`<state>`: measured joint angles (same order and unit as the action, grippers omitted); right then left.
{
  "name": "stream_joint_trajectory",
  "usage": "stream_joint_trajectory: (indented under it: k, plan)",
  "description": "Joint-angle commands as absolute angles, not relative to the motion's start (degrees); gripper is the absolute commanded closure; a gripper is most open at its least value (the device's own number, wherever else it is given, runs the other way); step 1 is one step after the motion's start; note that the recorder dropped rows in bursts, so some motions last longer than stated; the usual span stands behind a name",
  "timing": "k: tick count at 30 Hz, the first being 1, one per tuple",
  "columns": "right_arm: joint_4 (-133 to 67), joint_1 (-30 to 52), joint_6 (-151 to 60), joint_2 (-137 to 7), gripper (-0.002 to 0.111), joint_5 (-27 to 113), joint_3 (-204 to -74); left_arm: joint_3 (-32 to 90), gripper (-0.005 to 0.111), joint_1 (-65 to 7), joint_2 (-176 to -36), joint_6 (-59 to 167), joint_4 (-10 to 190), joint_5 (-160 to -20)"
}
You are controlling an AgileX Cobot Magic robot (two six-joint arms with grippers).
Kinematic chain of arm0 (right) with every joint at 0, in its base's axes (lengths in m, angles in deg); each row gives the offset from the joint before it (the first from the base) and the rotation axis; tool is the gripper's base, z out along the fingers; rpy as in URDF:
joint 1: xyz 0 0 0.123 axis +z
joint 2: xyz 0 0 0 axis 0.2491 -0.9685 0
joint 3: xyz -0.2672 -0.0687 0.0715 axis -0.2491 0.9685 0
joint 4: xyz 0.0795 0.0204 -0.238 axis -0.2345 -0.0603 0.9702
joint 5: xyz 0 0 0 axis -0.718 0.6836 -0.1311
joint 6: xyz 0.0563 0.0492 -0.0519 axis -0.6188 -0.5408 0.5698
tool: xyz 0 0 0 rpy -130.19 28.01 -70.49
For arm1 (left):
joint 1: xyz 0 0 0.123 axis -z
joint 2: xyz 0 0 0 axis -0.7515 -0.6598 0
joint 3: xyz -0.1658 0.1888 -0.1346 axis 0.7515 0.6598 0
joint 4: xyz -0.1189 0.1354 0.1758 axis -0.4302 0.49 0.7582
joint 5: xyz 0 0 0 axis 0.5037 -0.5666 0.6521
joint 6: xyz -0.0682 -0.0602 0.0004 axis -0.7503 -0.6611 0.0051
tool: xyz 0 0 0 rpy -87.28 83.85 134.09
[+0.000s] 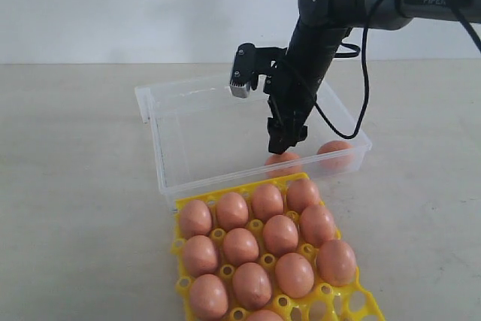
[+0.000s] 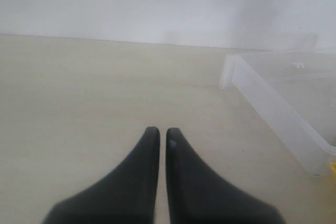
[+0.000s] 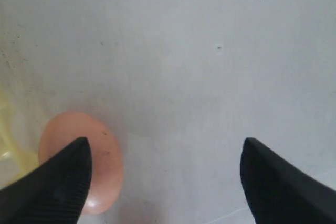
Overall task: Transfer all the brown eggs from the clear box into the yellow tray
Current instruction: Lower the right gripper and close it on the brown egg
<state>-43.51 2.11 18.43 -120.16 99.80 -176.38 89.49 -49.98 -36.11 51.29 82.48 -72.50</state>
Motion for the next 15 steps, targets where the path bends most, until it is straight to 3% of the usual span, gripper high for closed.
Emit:
stream_joint_trajectory:
  k: [1,15]
  plan:
    - [-42.89,2.22,19.05,-119.77,0.037,102.11,-176.65,89.72,0.103,-49.78,-35.98,51.39,82.70,-73.14]
    - [-45.41,2.22,19.04,-118.51,0.037,103.57,-176.65,89.72,0.103,-49.78,-35.98,51.39,82.70,-73.14]
